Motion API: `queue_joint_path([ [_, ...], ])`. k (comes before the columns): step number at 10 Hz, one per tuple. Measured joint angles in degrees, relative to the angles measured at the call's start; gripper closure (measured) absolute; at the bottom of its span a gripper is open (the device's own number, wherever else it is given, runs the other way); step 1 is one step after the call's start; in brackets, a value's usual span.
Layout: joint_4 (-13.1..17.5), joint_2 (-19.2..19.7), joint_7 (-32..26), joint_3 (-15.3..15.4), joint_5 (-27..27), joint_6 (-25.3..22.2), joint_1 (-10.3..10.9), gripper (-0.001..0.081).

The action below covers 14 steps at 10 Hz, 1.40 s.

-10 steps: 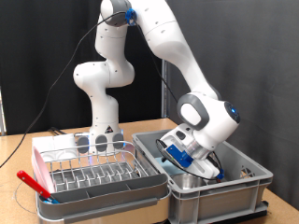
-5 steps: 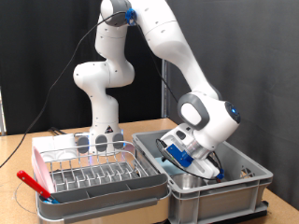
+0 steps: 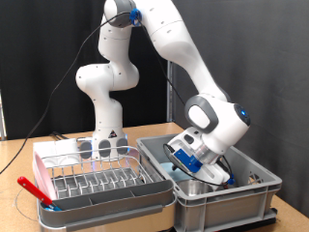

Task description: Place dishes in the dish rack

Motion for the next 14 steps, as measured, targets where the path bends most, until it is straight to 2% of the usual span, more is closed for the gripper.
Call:
queue_joint_path([
  [1, 0.4, 0.0, 0.0, 0.1, 0.0, 0.0, 0.0, 0.0258],
  [2, 0.8, 0.0, -0.1, 0.2, 0.0, -0.1, 0.0, 0.0258],
  [3, 1.2, 0.1, -0.1, 0.3, 0.0, -0.3, 0.0, 0.0442],
  [4, 1.8, 0.1, -0.1, 0.5, 0.1, -0.7, 0.0, 0.0579],
  [5, 2.3, 0.2, -0.3, 0.5, 0.2, -1.5, 0.0, 0.0579],
  [6, 2.9, 0.2, -0.5, 0.5, 0.4, -3.1, 0.0, 0.0742],
  [11, 3.0, -0.5, -3.5, 0.5, 1.8, -4.1, -0.4, 0.0745],
  [14, 0.9, -4.2, -7.1, 0.8, 5.2, -1.6, -1.1, 0.0748],
])
